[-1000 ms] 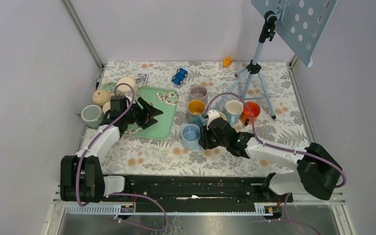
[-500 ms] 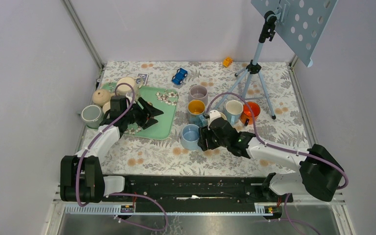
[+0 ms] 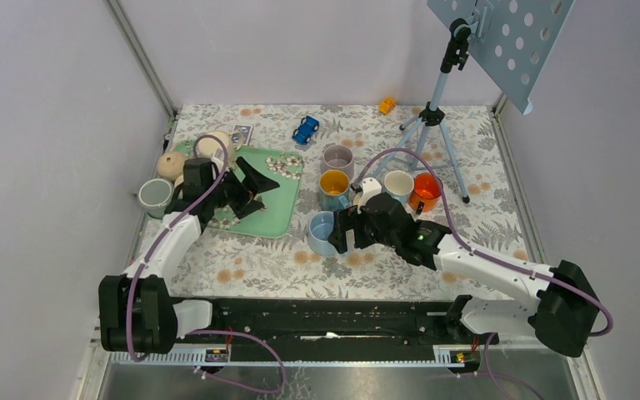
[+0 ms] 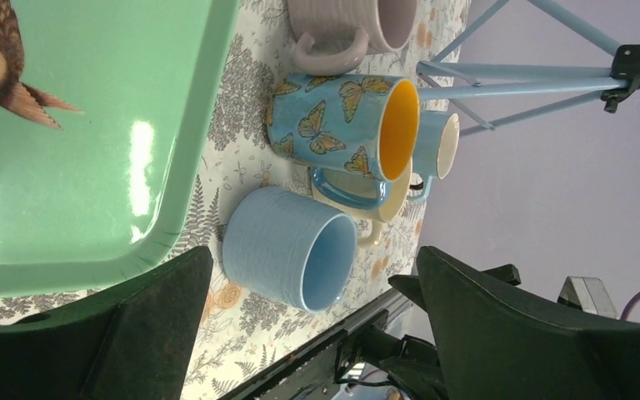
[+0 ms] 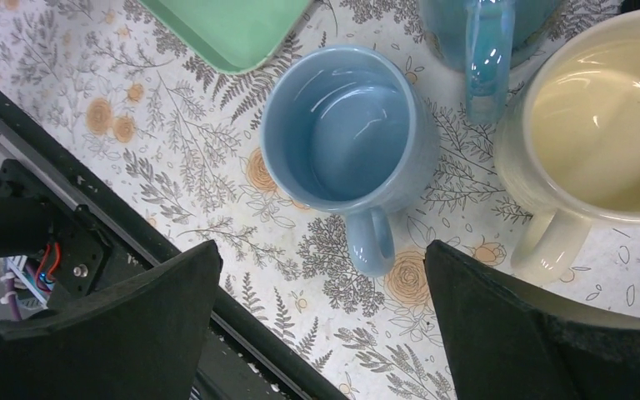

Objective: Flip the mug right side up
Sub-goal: Place the cup at the center of the board.

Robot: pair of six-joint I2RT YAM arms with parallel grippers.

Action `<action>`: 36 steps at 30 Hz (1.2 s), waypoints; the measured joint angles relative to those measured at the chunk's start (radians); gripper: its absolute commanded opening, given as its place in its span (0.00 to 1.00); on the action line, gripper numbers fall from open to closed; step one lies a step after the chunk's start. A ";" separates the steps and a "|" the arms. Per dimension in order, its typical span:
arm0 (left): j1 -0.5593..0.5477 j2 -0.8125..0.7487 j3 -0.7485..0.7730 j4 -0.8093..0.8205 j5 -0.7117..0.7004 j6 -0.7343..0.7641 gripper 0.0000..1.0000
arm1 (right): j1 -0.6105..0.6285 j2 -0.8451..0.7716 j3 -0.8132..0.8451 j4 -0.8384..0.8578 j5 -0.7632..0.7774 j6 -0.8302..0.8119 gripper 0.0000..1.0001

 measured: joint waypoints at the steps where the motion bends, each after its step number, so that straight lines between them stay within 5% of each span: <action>1: 0.000 -0.006 0.010 -0.008 -0.004 0.008 0.99 | 0.001 -0.005 0.003 -0.003 0.000 0.005 1.00; 9: -0.012 -0.061 0.102 -0.142 -0.126 0.071 0.99 | 0.002 -0.014 0.015 -0.023 0.005 0.040 1.00; 22: -0.102 -0.134 0.224 -0.459 -0.776 -0.082 0.99 | 0.002 -0.076 0.019 -0.027 0.100 0.090 1.00; 30: -0.128 0.020 0.391 -0.687 -1.075 -0.299 0.99 | 0.002 -0.108 0.019 -0.023 0.097 0.091 1.00; 36: -0.093 0.167 0.530 -0.806 -1.156 -0.374 0.99 | 0.002 -0.115 0.019 -0.023 0.097 0.090 1.00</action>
